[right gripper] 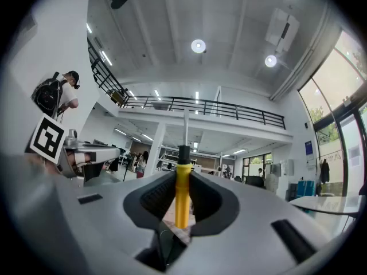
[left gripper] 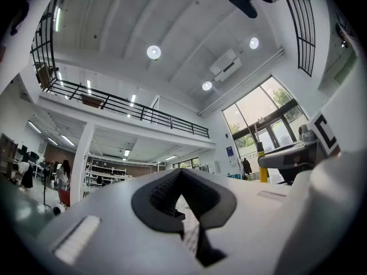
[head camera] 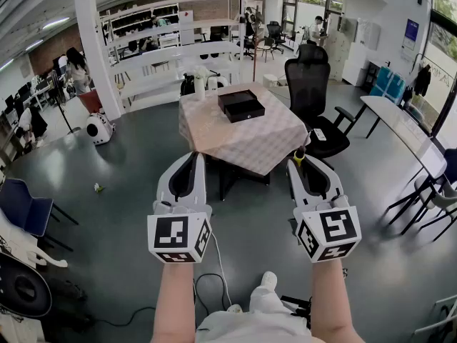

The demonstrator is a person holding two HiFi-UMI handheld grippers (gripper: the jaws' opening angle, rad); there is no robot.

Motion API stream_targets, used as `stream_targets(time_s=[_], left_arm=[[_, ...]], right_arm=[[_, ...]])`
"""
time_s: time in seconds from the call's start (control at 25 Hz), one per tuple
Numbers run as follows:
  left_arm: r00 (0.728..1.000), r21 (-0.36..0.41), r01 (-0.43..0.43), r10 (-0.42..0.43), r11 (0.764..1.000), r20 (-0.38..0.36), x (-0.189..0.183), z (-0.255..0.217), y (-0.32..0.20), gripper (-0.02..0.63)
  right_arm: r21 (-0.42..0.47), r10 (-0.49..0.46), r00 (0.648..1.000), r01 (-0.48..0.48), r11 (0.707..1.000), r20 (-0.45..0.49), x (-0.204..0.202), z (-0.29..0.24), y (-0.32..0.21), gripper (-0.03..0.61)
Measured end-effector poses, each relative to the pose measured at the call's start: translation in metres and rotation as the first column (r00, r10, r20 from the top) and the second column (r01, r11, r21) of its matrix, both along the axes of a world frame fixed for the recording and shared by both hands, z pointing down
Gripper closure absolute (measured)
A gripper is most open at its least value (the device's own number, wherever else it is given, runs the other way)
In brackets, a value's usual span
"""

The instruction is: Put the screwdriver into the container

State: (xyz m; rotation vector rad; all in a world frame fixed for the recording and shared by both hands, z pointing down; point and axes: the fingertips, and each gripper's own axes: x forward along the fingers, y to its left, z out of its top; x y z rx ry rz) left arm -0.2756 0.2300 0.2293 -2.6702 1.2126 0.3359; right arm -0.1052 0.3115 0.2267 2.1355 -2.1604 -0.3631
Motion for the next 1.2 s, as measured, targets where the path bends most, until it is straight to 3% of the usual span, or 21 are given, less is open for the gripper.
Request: stream_targets(time_s=[0.36, 0.68, 0.92, 1.2], left_arm=[[1.000, -0.034, -0.012, 0.012, 0.999, -0.006, 0.001, 0.012, -0.024, 0.606], [1.000, -0.058, 0.004, -0.003, 0.998, 0.013, 0.032, 0.032, -0.091, 0.606], [0.999, -0.058, 0.031, -0.030, 0.998, 0.017, 0.075, 0.024, -0.161, 0.606], [0.998, -0.050, 0.054, -0.053, 0.997, 0.018, 0.151, 0.015, -0.245, 0.606]], right_arm=[[-0.029, -0.004, 0.999, 0.005, 1.000, 0.037, 0.005, 0.020, -0.015, 0.503], [-0.036, -0.034, 0.997, 0.037, 0.999, 0.066, 0.040, 0.036, -0.083, 0.503], [-0.038, -0.064, 0.995, 0.067, 0.997, 0.083, 0.088, 0.033, -0.160, 0.503], [-0.031, -0.100, 0.992, 0.102, 0.994, 0.074, 0.166, 0.021, -0.252, 0.503]])
